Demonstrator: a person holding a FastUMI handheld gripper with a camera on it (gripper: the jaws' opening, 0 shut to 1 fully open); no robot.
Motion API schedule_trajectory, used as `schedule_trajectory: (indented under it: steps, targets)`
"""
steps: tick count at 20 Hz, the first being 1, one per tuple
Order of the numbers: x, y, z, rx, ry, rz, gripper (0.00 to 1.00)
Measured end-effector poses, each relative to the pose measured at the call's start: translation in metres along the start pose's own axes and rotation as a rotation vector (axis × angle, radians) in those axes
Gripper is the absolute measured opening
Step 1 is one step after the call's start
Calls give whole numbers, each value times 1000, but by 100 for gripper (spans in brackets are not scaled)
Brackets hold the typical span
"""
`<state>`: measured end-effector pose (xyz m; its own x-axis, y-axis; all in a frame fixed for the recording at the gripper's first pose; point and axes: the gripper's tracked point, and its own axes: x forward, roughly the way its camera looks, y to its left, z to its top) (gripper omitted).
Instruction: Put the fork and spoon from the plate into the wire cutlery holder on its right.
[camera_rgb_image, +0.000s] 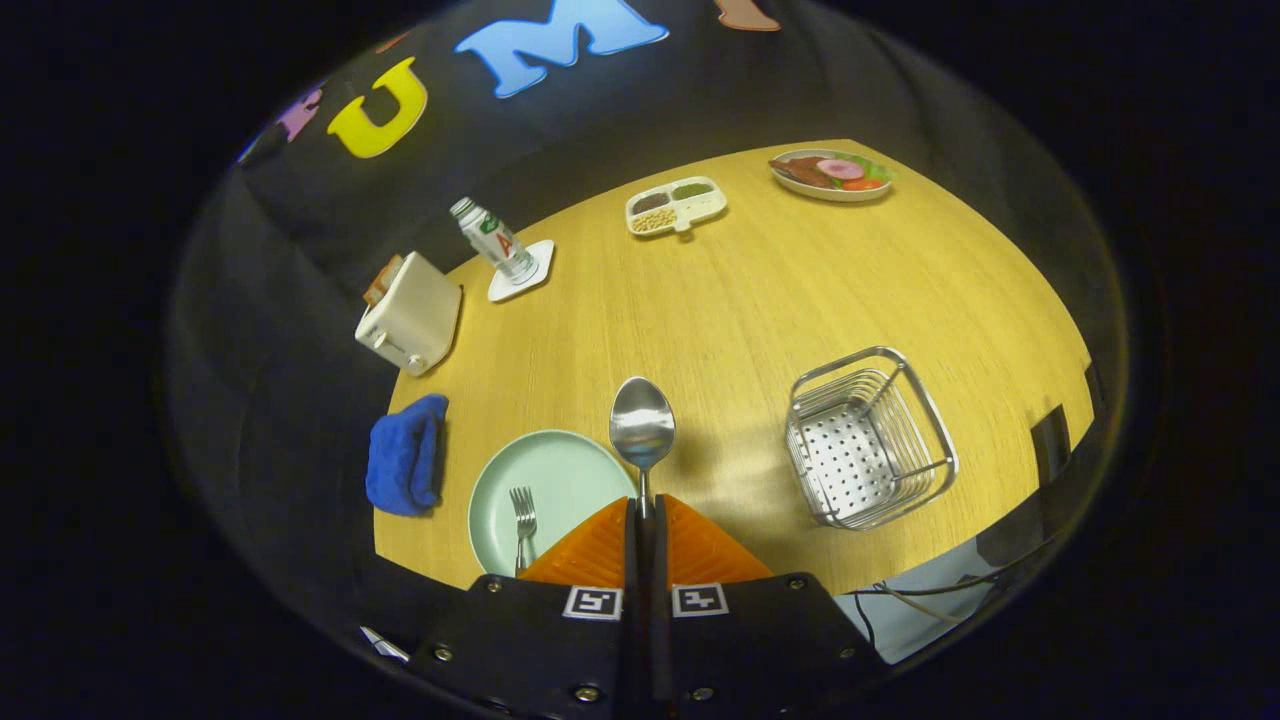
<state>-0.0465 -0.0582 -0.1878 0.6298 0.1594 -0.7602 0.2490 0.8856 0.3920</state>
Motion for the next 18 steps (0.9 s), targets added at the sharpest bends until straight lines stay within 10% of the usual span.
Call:
schedule_trajectory:
  steps: [18]
  targets:
    - [-35, -87, 1, 154, -86, -167, 4]
